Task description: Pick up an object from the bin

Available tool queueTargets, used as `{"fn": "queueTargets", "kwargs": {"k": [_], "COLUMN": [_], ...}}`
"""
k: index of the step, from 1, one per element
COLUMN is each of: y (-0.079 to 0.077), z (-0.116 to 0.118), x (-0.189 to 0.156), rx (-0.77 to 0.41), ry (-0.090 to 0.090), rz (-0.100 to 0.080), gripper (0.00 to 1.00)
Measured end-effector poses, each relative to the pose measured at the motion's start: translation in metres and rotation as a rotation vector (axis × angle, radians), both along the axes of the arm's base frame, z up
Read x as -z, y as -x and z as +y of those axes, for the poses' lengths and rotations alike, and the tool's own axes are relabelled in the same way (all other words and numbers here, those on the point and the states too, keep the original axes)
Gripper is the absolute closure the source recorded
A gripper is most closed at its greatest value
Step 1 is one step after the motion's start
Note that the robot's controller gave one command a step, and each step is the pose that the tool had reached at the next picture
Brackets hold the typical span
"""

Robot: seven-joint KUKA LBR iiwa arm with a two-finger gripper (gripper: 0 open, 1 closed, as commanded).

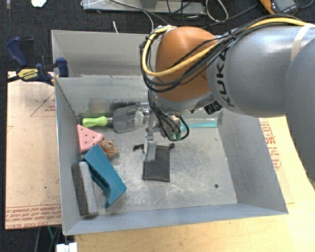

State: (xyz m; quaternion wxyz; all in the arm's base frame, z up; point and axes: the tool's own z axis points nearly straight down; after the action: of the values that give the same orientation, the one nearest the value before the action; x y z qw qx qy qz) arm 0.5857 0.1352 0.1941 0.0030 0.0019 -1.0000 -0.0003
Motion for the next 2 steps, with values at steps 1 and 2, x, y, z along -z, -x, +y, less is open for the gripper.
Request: {"fn": "queueTargets", "kwargs": {"k": [1, 2], "y": [-0.001, -0.020], "z": [-0.001, -0.035], "x": [-0.005, 0.041], "rx": [0.003, 0.069], "ry": [-0.001, -0.003], "rz": [-0.007, -0.012], "gripper": [0.00, 0.00]}}
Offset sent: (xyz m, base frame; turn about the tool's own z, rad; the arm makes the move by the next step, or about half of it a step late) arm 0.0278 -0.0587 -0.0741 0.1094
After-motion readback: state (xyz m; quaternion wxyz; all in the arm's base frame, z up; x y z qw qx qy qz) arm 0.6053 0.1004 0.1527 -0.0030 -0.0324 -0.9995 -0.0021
